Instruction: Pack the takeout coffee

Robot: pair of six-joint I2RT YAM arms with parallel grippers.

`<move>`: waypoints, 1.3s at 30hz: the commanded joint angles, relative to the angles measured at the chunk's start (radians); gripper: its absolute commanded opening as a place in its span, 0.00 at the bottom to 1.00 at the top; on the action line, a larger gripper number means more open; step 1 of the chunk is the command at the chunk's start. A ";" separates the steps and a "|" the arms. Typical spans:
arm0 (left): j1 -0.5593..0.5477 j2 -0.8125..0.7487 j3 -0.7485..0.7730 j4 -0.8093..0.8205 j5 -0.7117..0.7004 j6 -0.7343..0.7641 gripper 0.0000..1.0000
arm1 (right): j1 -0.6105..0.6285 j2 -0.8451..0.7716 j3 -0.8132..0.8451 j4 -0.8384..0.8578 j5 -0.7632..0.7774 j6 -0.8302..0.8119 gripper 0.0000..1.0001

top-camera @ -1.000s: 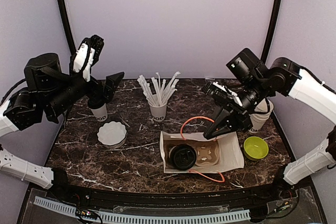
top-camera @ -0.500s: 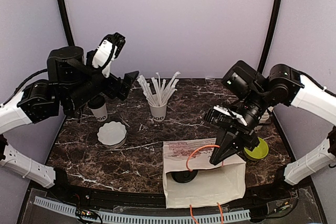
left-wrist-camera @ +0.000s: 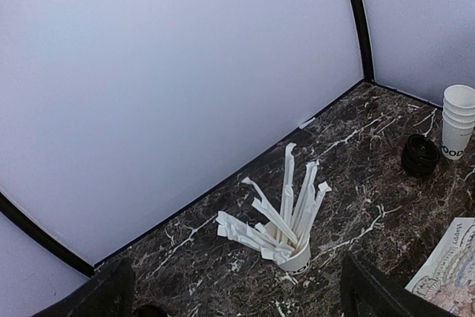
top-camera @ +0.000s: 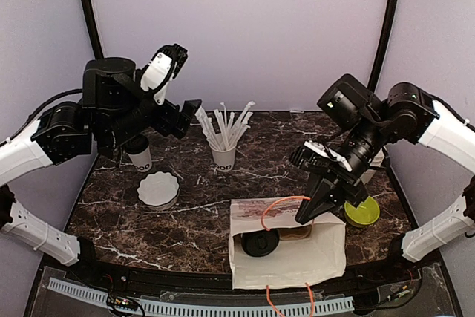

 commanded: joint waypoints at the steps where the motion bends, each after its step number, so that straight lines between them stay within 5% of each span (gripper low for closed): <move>1: 0.022 0.030 0.075 -0.162 -0.059 -0.124 0.99 | -0.014 -0.002 0.048 0.052 0.127 0.032 0.00; 14: 0.216 0.048 0.081 -0.472 0.038 -0.382 0.94 | -0.259 0.080 0.038 0.306 0.414 0.105 0.00; 32: 0.587 0.068 -0.057 -0.547 0.345 -0.445 0.99 | -0.393 0.328 0.195 0.448 0.406 0.167 0.00; 37: 0.695 0.142 -0.025 -0.534 0.411 -0.406 0.99 | -0.408 0.373 0.283 0.416 0.368 0.179 0.05; 39: 0.741 0.190 0.008 -0.544 0.430 -0.381 0.99 | -0.410 0.385 0.321 0.368 0.348 0.172 0.17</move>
